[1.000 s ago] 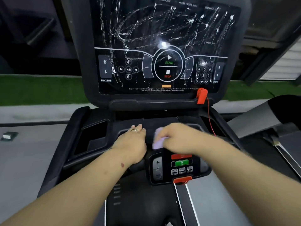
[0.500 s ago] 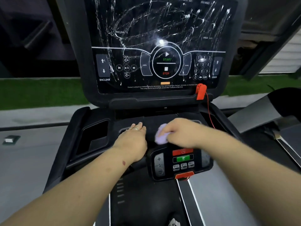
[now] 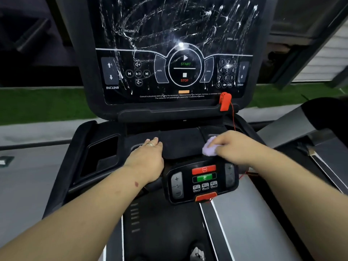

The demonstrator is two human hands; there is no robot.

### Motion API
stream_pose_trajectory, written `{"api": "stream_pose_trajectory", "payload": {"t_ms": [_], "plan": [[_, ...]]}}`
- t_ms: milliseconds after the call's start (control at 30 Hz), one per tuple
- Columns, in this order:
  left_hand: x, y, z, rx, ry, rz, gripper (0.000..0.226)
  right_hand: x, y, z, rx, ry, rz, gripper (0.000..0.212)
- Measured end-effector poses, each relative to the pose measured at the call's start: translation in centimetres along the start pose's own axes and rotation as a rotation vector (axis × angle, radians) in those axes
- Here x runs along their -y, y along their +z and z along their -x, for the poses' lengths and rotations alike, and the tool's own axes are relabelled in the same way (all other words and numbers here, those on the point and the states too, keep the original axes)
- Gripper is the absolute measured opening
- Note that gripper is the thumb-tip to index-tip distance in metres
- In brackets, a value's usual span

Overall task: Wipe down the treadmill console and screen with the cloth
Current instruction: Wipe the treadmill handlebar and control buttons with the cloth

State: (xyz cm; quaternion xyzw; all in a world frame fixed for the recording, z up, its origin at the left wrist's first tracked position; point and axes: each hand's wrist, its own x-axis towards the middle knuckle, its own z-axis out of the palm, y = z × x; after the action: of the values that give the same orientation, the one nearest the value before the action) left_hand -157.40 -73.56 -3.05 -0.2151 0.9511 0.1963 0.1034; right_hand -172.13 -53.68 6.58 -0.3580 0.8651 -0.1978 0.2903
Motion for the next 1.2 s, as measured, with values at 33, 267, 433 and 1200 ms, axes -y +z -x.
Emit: {"api": "stream_pose_trajectory", "payload": {"t_ms": [33,267,433,1200], "plan": [[0.0,0.0,-0.1,0.002,-0.002,-0.002,0.058,0.3,0.9,-0.4,-0.033,-0.017,0.024,0.017],[-0.4,-0.2,0.1,0.000,-0.051,-0.035,0.059,0.5,0.5,1.2,0.037,-0.064,-0.106,0.015],[-1.4,-0.4,-0.2,-0.007,-0.100,-0.107,0.063,2.8,2.7,0.2,-0.022,-0.092,0.063,0.033],[-2.5,0.9,4.6,-0.293,-0.300,0.312,0.041,-0.8,9.7,3.8,-0.466,-0.737,0.470,0.031]]}}
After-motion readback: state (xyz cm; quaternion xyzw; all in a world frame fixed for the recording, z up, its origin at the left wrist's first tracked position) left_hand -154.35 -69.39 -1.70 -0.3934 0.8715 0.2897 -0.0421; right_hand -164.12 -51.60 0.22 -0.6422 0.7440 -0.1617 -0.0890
